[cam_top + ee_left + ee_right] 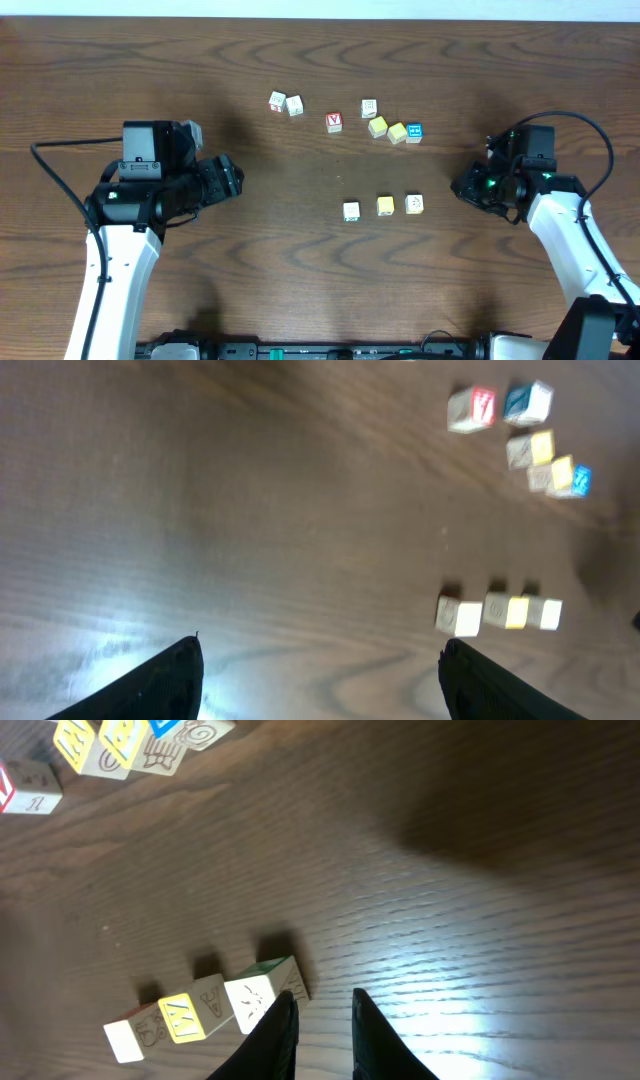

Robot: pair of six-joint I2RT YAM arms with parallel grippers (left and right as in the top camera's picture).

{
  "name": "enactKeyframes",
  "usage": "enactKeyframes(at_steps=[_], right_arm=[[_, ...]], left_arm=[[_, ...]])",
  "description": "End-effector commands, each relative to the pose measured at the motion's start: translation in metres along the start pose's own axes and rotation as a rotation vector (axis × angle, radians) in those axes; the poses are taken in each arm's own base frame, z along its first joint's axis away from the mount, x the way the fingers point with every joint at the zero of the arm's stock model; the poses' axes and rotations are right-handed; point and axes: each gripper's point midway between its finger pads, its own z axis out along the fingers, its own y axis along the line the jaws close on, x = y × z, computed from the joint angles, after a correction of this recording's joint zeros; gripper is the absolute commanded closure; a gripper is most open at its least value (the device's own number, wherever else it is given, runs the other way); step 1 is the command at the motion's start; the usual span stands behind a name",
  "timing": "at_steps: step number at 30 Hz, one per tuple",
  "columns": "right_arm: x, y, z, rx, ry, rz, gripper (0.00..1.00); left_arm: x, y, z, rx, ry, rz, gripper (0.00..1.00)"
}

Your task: Lift 3 blocks

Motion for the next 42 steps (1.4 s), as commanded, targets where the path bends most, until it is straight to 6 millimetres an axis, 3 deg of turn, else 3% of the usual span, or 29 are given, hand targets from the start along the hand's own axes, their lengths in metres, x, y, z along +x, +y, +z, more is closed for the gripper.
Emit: enactKeyframes(at_steps=[1,7,11,15,19,23,28,32,42], right_arm=[[0.006,0.005,0.003,0.001,0.013,-0.012,0.84],[0.007,0.005,0.005,0.041,0.001,-0.04,0.92],[0.007,0.007,0.006,0.042,0.002,-0.049,0.91],[0.007,0.007,0.006,0.04,-0.001,-0.051,0.89],[0.007,0.007,0.006,0.041,-0.002,-0.051,0.88],[0.007,0.002,0.007,0.063,-0.007,-0.05,0.88],[0.01,-0.003,0.01,0.077,-0.008,-0.009,0.99],[0.014,-0.006,0.015,0.078,-0.007,-0.003,0.99],[0.014,-0.008,0.021,0.068,-0.028,0.034,0.99]], left_arm=[[-0.006,-0.002,-0.003,-0.004,-0.018,-0.021,0.24],[-0.006,-0.008,-0.003,0.03,-0.015,-0.02,0.24],[0.007,-0.03,0.001,0.132,0.056,-0.001,0.24],[0.028,-0.041,0.018,0.14,0.137,0.042,0.26],[0.057,-0.055,0.043,0.145,0.248,0.1,0.53],[0.086,-0.071,0.071,0.142,0.351,0.12,0.66],[0.116,-0.086,0.101,0.137,0.444,0.194,0.92],[0.126,-0.083,0.12,0.111,0.487,0.178,0.93],[0.154,-0.078,0.142,0.042,0.582,0.105,0.93]])
